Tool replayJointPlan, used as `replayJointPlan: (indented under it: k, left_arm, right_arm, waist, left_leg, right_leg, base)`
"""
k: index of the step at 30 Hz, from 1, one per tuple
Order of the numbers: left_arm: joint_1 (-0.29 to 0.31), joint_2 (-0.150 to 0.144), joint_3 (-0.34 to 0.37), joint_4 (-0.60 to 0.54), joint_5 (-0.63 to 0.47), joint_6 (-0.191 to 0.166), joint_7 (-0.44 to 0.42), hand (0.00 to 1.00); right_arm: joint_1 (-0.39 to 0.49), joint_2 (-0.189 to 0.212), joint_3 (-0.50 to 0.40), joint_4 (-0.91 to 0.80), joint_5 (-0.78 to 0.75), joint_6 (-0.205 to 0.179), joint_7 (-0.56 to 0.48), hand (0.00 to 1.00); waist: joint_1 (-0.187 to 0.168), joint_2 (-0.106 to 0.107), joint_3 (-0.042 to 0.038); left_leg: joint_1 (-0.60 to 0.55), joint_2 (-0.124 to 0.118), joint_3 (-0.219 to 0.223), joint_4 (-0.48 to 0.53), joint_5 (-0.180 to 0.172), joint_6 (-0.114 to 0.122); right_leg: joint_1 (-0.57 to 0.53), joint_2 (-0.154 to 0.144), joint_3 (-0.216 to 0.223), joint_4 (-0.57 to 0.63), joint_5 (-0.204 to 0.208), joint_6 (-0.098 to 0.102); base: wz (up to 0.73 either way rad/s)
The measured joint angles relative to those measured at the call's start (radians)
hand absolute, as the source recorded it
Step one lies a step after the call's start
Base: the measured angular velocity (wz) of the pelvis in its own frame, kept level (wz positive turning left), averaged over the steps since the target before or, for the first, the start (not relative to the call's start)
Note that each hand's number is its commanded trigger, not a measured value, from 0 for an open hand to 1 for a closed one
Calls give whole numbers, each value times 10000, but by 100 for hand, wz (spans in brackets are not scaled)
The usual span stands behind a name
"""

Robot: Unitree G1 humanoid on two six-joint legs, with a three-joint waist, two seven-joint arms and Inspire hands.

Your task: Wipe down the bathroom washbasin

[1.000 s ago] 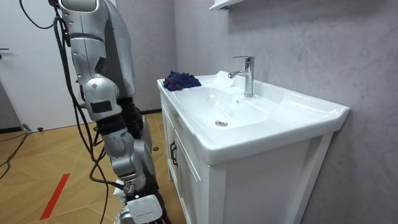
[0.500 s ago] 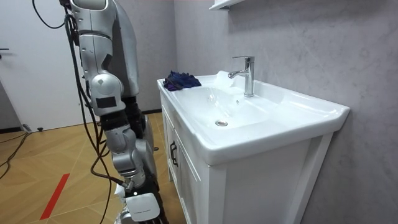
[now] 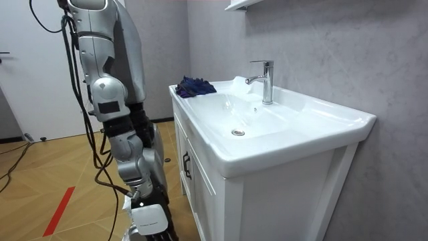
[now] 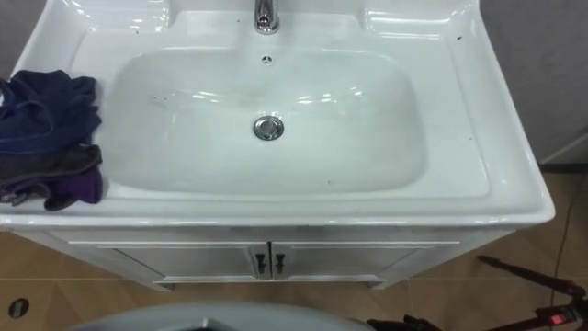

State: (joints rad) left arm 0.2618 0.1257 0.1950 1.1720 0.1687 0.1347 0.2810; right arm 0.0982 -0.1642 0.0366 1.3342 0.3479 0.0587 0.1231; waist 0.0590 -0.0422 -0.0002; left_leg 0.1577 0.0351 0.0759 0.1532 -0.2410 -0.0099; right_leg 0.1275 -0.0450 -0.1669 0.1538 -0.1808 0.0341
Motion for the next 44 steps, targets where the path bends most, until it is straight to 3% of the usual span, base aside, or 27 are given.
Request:
replayJointPlan:
  k: [9, 18, 35, 44]
  left_arm:
    - [-54, 8, -16, 49, 10, 166, -455, 0]
    - [-297, 57, -126, 280, -46, 369, -1365, 0]
    - [-367, 62, -248, 375, -16, 610, -2256, 0]
    - [-369, 72, -379, 648, 27, 1051, -2773, 0]
  right_arm:
    - [27, -3, 9, 12, -21, 0, -15, 0]
    - [-3, -70, 174, -9, 31, 0, -28, 0]
    - [-7, -107, 182, 3, 10, 85, -3, 0]
    - [-18, -164, 163, -62, 9, 298, 7, 0]
  waist:
    - [-18, 27, 6]
    - [-21, 135, 87]
    - [1, 185, 82]
    - [-10, 264, 78]
  left_leg:
    - [21, -11, 43, 16, -4, 7]
    - [99, 62, 43, 7, -84, -10]
    - [88, 85, 256, 85, -157, 4]
    - [78, 85, 287, 258, -256, 39]
  right_leg:
    - [29, -19, 10, 5, 3, 7]
    - [113, 45, 12, 50, 8, -1]
    - [-49, 71, 223, 152, 7, 1]
    - [-10, 58, 247, 188, 9, 4]
  base:
    - [0]
    - [0]
    - [-3]
    - [-1]
